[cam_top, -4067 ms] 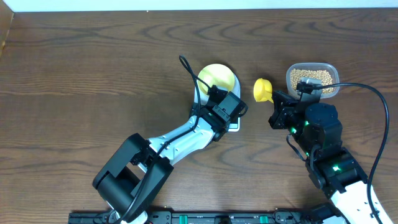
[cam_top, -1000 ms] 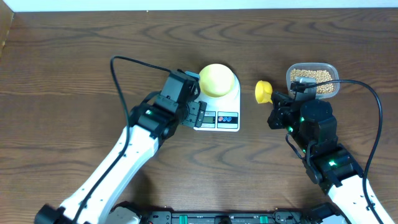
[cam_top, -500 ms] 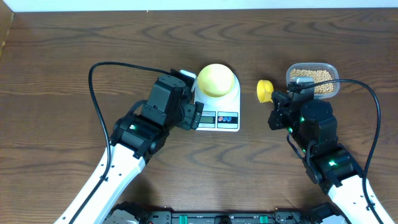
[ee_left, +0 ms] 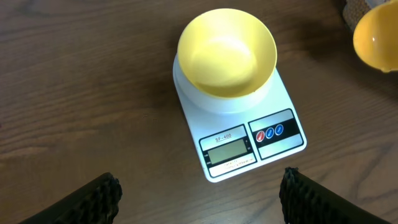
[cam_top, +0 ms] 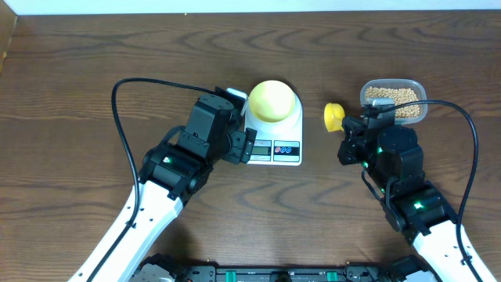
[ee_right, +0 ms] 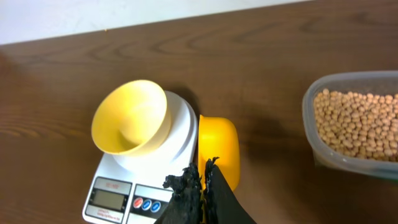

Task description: Scoop item into bowl and weigh 50g on scale

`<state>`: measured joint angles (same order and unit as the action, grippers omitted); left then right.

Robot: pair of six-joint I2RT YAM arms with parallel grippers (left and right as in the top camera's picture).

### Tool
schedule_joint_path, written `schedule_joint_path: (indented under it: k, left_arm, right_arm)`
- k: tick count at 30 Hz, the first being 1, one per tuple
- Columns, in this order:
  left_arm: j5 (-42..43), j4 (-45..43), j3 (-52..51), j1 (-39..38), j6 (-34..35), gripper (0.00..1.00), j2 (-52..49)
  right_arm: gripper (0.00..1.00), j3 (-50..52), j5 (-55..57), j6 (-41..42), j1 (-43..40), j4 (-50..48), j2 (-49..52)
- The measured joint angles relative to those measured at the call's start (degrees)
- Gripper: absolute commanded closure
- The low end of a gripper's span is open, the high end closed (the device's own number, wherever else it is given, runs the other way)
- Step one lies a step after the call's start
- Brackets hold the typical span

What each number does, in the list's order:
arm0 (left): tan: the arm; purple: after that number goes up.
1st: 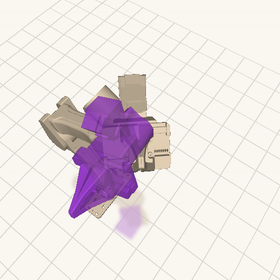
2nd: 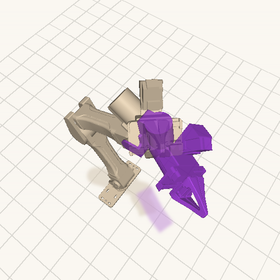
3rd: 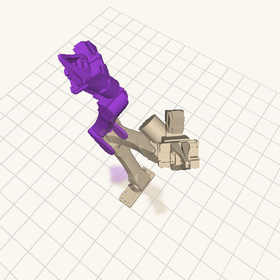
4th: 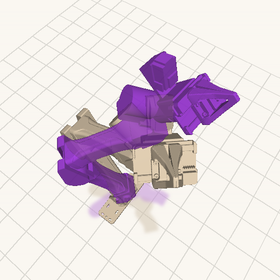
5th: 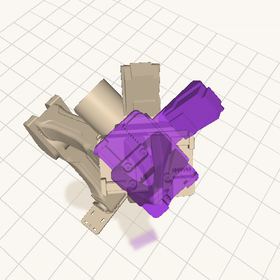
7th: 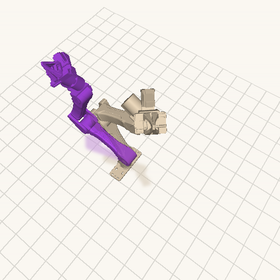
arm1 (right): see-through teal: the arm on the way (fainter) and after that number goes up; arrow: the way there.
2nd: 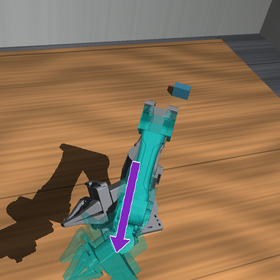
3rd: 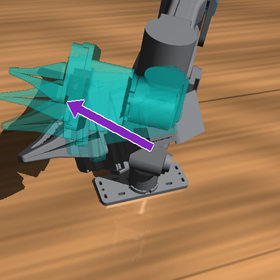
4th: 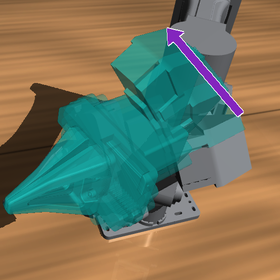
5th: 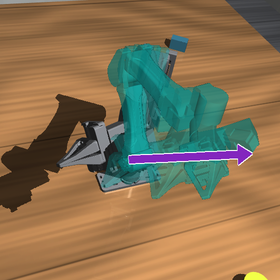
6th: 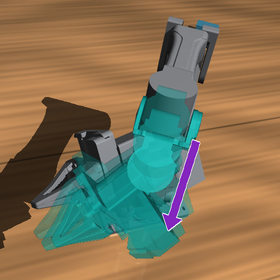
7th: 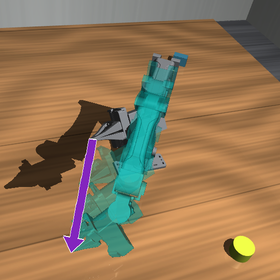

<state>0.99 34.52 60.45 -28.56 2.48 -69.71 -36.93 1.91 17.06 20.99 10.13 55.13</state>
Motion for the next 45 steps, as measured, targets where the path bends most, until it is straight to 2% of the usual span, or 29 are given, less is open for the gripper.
schedule_joint_path:
  k: [17, 45]
  left_arm:
    - [0.0, 0.0, 0.0, 0.0, 0.0, 0.16, 0.0]
    - [0.0, 0.0, 0.0, 0.0, 0.0, 0.16, 0.0]
  right_arm:
    - [0.99, 0.0, 0.3, -0.2, 0.0, 5.4, 0.0]
    - [0.99, 0.0, 0.3, -0.1, 0.0, 6.4, 0.0]
